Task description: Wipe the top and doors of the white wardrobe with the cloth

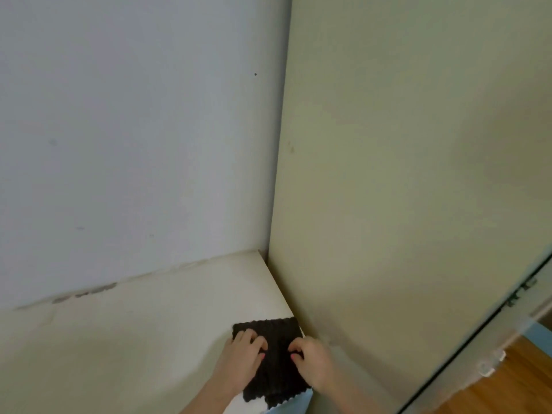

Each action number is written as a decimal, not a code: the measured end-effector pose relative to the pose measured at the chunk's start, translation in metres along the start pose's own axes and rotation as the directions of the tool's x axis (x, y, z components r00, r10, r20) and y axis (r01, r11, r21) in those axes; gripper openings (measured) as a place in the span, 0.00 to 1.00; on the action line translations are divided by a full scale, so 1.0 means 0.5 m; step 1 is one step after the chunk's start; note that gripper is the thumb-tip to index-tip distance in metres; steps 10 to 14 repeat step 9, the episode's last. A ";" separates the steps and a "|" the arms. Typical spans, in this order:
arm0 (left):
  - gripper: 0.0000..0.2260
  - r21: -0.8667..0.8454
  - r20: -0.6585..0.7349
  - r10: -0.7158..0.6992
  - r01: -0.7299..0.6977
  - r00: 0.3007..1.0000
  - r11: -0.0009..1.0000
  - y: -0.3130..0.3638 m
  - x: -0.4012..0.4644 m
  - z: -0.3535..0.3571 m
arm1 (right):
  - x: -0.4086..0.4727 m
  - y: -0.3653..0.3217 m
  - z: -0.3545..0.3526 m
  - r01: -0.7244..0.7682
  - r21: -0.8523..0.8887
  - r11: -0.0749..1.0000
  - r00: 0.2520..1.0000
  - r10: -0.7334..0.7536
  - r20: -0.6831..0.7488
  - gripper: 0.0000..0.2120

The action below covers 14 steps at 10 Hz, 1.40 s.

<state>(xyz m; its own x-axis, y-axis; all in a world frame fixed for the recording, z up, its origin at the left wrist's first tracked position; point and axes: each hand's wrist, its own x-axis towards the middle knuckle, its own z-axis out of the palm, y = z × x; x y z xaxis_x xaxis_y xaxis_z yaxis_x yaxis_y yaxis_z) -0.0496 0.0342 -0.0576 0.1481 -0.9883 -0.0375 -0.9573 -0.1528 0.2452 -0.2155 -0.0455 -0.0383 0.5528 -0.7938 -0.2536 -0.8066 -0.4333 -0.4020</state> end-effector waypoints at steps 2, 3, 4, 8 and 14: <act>0.20 0.104 0.207 0.029 -0.052 0.978 0.993 0.002 -0.017 0.014 | -0.022 0.007 0.020 0.128 -0.320 0.939 0.972 -0.054 0.230 0.21; 0.22 0.093 0.223 0.025 -0.047 0.975 0.995 0.005 -0.025 0.015 | -0.037 0.008 0.027 0.157 -0.384 0.910 0.959 -0.048 0.278 0.26; 0.23 0.092 0.240 0.010 -0.033 0.971 0.995 0.008 -0.032 0.012 | -0.048 0.010 0.033 0.164 -0.413 0.896 0.952 -0.035 0.303 0.30; 0.26 0.035 0.131 -0.142 0.139 0.981 0.990 0.049 -0.189 -0.033 | -0.197 0.030 -0.005 0.183 -0.380 0.907 0.976 -0.122 0.180 0.34; 0.26 0.013 0.065 -0.180 0.180 0.981 0.984 0.076 -0.230 -0.070 | -0.251 0.037 -0.022 0.151 -0.326 0.933 0.988 -0.128 0.091 0.35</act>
